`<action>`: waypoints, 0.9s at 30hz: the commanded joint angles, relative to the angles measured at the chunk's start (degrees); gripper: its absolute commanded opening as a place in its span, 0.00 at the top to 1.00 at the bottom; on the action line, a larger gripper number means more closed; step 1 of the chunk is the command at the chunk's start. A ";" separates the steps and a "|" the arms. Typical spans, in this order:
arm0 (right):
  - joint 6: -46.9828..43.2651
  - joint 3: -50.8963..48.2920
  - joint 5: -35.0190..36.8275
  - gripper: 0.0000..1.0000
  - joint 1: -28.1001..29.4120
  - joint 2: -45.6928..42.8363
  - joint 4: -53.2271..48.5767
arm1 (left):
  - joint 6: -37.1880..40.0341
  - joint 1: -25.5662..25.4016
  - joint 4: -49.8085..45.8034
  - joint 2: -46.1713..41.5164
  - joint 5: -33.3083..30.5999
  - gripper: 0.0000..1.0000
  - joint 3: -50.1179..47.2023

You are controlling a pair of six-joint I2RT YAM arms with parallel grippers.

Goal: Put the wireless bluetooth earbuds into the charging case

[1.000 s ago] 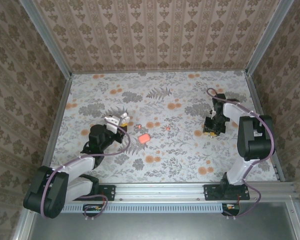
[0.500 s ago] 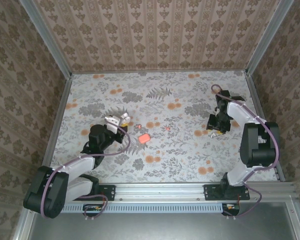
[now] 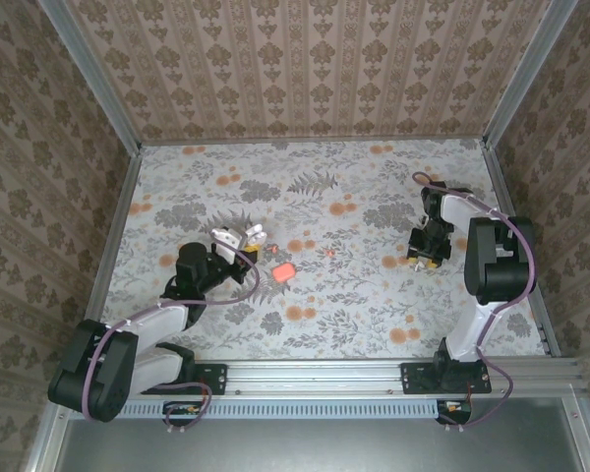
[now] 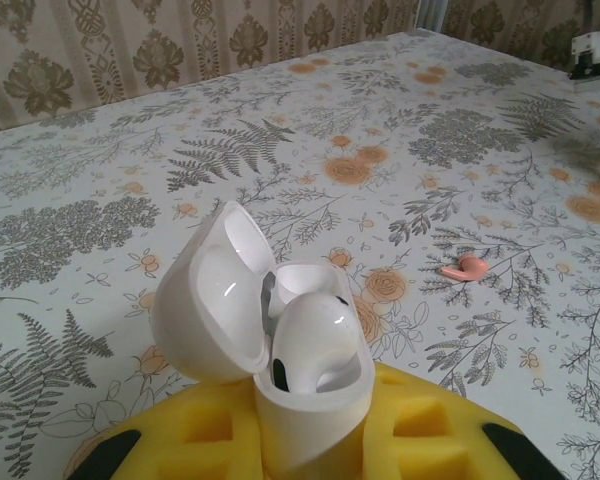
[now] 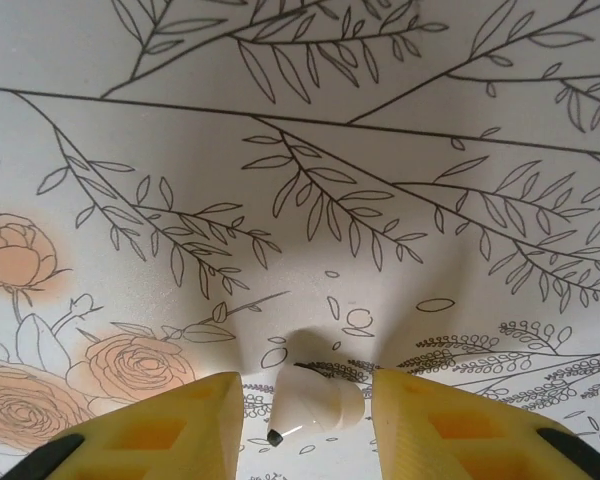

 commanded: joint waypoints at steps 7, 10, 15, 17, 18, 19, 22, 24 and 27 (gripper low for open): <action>-0.16 0.40 -0.83 0.69 -0.60 1.45 0.84 | 1.20 -0.56 2.25 0.36 1.90 0.99 1.82; -0.02 0.04 -1.31 0.69 -0.62 1.19 0.92 | 1.33 -0.59 2.16 0.39 1.90 0.99 1.78; -0.04 -0.74 -1.45 0.71 -0.62 0.78 1.01 | 1.38 -0.78 2.16 0.43 2.06 0.99 1.75; 0.00 -1.18 -1.67 0.74 -0.62 0.37 1.27 | 1.58 -0.95 2.18 0.49 2.39 0.99 1.70; 0.07 -1.40 -1.88 0.74 -0.64 -0.06 1.55 | 1.69 -1.08 2.25 0.49 2.65 0.99 1.72; 0.20 -1.74 -2.09 0.75 -0.62 -0.67 1.82 | 1.92 -1.17 2.46 0.49 3.10 0.99 1.73; 0.40 -3.00 -3.36 0.75 -0.62 -3.63 2.61 | 2.43 -1.91 3.33 0.91 4.95 0.99 1.59; 0.59 -3.99 -4.59 0.75 -0.46 -5.93 3.54 | 3.10 -2.78 4.14 1.57 6.37 0.99 1.69; 1.32 -5.87 -6.81 0.75 0.14 -10.67 5.43 | 5.60 -6.02 5.19 3.28 7.92 0.98 2.18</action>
